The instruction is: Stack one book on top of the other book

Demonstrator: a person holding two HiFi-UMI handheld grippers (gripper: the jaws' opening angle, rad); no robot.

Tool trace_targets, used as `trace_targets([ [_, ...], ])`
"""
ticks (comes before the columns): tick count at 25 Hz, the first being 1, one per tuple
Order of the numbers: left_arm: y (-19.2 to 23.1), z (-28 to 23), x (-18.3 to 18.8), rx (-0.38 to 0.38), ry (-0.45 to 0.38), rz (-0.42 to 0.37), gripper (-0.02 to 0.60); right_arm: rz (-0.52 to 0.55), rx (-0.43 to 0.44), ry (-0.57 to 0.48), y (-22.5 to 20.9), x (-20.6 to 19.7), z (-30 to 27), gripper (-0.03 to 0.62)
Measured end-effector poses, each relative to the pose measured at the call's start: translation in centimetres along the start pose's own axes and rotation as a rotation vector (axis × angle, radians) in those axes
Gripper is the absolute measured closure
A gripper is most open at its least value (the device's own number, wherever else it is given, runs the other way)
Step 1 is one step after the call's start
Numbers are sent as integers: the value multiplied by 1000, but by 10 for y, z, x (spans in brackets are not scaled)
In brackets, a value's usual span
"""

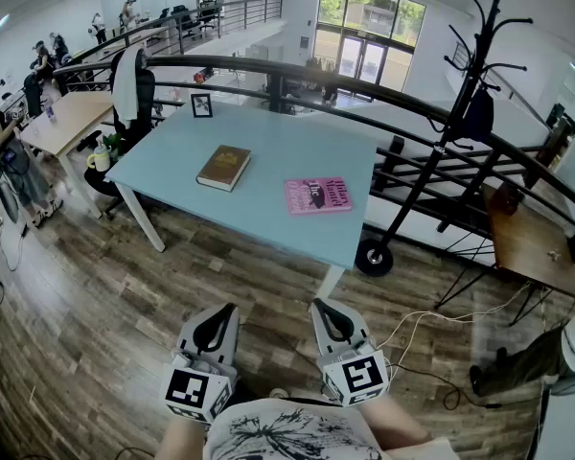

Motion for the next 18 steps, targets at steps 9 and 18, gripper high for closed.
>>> trace_targets([
  [9,1,-5,6,31,22,15,569,-10,5,6,-2,-3,-2,605],
  [18,18,-27,-2,42,52,37,569,-106,-1,-12,-17,-16,-26,603],
])
Point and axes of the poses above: the fingertips, and each gripper's own axes: z backward along the fingers, y to its left, x out of its top, the point moved 7 cm from there along z, backward along the fingers, and after that the axes turned 8 degrees about x, right-handed, at the moved point
